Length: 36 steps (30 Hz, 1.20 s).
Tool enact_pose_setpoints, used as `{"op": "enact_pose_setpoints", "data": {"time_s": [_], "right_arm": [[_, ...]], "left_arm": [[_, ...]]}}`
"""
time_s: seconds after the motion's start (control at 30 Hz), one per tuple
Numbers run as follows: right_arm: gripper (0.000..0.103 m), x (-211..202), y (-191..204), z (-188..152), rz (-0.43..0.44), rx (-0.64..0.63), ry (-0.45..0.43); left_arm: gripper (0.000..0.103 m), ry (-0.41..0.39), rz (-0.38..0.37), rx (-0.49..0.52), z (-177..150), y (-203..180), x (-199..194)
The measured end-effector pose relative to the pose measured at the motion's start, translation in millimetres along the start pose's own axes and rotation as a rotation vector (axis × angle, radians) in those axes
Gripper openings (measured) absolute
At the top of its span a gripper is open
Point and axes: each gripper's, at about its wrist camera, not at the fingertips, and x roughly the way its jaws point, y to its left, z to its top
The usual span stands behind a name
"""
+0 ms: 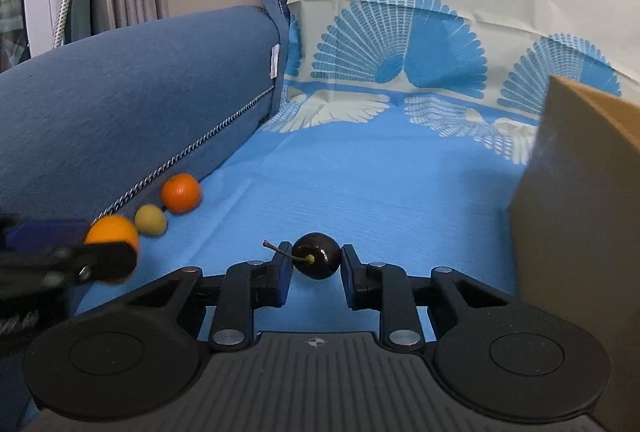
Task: Organize fruits
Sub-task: 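Grasp the dark plum with the right gripper while the left gripper holds the tangerine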
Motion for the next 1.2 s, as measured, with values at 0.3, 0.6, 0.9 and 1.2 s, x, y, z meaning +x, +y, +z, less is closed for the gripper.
{"op": "enact_pose_setpoints", "data": {"time_s": [0.3,0.6,0.9,1.2], "right_arm": [[0.027,-58,10,-20,0.092,-0.115,0.166],[0.027,-73,13,-50,0.116,-0.124,0.298],[0.027,-70,13,-55,0.121,-0.130,0.296],[0.027,-82,12,-50,0.104,-0.122,0.245]], "left_arm": [[0.038,0.130,-0.188,0.003,-4,-6,3],[0.039,0.257,-0.164,0.028,-10,-15,21],[0.039,0.294,-0.134,0.054,-14,-18,32],[0.039,0.231,-0.087,0.094,-13,-27,25]]}}
